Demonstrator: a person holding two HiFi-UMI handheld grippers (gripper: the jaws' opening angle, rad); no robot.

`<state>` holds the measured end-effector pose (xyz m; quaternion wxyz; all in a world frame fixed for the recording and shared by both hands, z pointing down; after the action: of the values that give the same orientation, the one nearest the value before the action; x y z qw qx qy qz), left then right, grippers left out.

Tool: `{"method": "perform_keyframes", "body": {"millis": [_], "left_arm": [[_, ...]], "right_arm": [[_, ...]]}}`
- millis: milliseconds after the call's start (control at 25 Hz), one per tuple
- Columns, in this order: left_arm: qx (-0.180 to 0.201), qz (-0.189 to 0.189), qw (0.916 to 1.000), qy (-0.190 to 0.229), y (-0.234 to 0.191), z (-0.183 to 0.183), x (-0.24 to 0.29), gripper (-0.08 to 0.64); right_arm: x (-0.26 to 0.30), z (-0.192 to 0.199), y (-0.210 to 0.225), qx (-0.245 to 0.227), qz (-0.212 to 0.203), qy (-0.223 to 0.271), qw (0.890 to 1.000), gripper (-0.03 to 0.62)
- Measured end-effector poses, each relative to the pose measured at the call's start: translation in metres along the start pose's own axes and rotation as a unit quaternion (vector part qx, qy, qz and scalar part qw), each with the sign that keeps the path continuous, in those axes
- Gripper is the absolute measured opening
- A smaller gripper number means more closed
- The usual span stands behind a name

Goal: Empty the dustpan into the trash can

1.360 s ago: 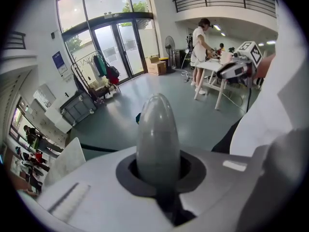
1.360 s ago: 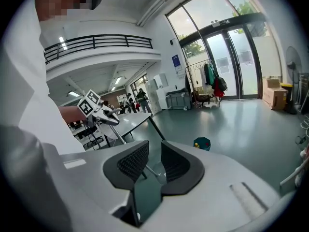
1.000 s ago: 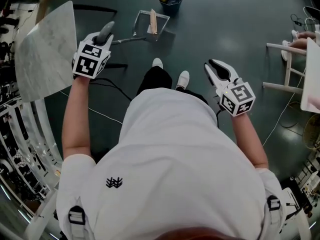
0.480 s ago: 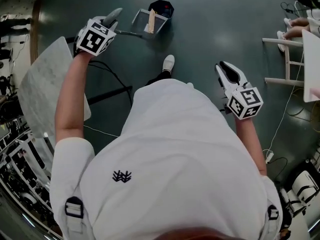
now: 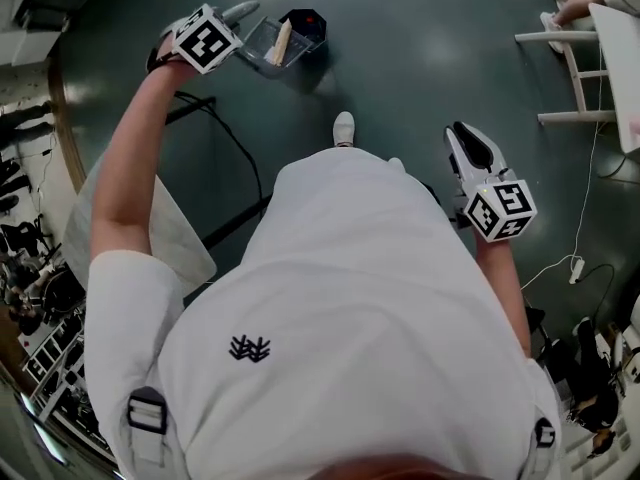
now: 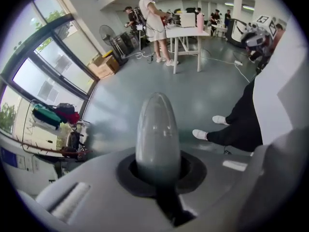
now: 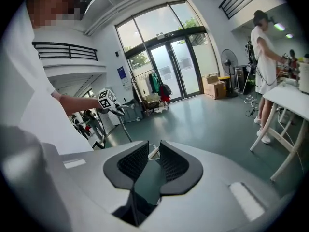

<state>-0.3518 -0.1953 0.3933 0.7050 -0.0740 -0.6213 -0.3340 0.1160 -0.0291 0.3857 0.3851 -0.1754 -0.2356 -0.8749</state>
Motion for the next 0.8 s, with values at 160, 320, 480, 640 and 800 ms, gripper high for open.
{"method": "perform_keyframes", "body": {"millis": [160, 320, 480, 640, 800], "left_arm": [[0.09, 0.027, 0.9953, -0.025, -0.012, -0.037, 0.029, 0.072], [0.195, 0.051, 0.9772, -0.065, -0.007, -0.065, 0.046, 0.067], [0.288, 0.093, 0.9446, -0.128, 0.009, -0.073, 0.07, 0.064], [0.338, 0.078, 0.9224, -0.169, 0.007, -0.077, 0.075, 0.064], [0.38, 0.087, 0.9005, -0.193, 0.009, -0.073, 0.086, 0.064]], "right_arm": [[-0.002, 0.003, 0.002, 0.022, 0.033, 0.009, 0.999, 0.064], [-0.009, 0.004, 0.005, 0.038, 0.059, 0.017, 0.997, 0.064], [-0.016, 0.006, 0.008, 0.052, 0.077, 0.026, 0.995, 0.064], [-0.025, 0.013, 0.011, 0.065, 0.094, 0.03, 0.993, 0.064], [-0.029, 0.022, 0.017, 0.076, 0.104, 0.031, 0.991, 0.064]]}}
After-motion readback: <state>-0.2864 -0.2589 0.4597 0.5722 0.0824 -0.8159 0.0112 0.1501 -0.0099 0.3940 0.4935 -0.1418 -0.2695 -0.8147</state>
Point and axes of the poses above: the fingertips, and each gripper's own axes: x forward along the fingers, y to its right, z out of its underside, the point moved 8 cm from there along -x, backward along the fingers, and after that the axes turned 4 degrees about -x, right-handed, at the moved point
